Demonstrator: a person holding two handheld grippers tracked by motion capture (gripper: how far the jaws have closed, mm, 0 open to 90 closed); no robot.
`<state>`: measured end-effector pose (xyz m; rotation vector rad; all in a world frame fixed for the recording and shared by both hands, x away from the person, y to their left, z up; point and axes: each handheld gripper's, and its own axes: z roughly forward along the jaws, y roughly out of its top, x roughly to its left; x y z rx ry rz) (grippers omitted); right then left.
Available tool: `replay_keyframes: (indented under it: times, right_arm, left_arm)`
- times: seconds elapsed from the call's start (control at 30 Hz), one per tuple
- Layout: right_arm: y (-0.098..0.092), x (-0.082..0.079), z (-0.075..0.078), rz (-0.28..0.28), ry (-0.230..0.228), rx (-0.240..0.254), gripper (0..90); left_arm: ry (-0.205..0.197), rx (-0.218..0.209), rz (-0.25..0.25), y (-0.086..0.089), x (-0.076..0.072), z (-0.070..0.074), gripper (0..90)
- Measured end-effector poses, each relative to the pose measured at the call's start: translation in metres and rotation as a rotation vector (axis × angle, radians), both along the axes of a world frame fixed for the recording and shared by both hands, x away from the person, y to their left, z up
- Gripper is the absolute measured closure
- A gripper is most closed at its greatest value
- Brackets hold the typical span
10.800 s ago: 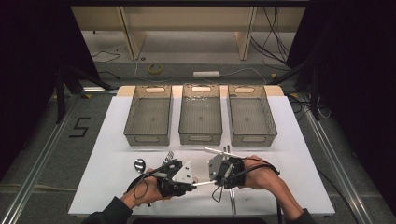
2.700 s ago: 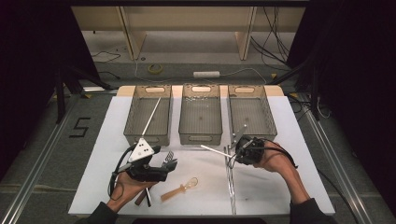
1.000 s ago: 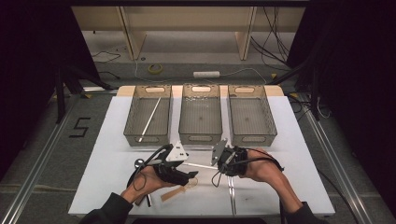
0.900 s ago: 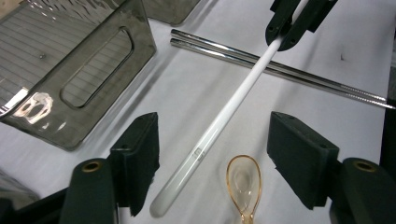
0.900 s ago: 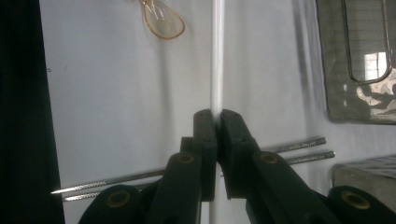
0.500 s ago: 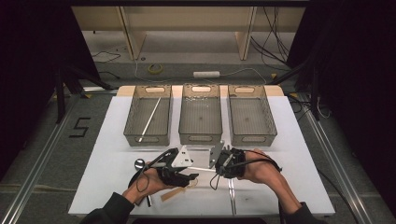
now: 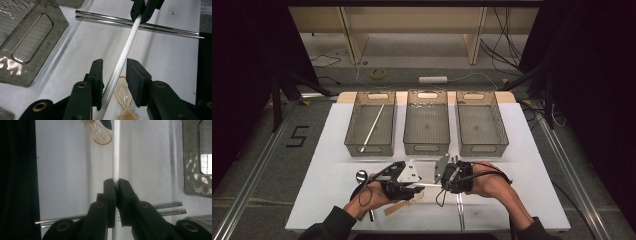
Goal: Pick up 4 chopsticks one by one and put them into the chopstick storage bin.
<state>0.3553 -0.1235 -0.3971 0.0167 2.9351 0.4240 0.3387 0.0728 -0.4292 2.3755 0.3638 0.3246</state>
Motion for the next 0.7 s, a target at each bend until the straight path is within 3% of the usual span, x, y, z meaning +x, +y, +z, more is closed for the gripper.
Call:
replay_keyframes:
  times: [0.27, 0.47, 0.6, 0.63, 0.7]
  right_arm:
    - [0.0, -0.003, 0.0, 0.031, -0.002, -0.01, 86.1]
    - [-0.002, -0.007, -0.001, 0.069, -0.022, -0.017, 83.9]
    - [-0.007, -0.001, 0.001, 0.048, -0.01, 0.007, 79.6]
    - [-0.009, 0.001, 0.002, 0.034, -0.013, 0.032, 78.1]
    - [-0.012, 0.002, 0.005, -0.015, -0.002, 0.074, 67.7]
  left_arm:
    - [0.008, 0.021, -0.054, 0.0, -0.003, 0.0, 73.9]
    - [0.07, 0.012, -0.112, -0.001, -0.004, -0.001, 80.3]
    - [0.07, -0.003, -0.102, -0.002, -0.006, 0.002, 83.0]
    - [0.068, -0.008, -0.092, -0.001, -0.005, 0.003, 83.1]
    - [0.062, -0.011, -0.061, 0.001, -0.003, 0.004, 83.1]
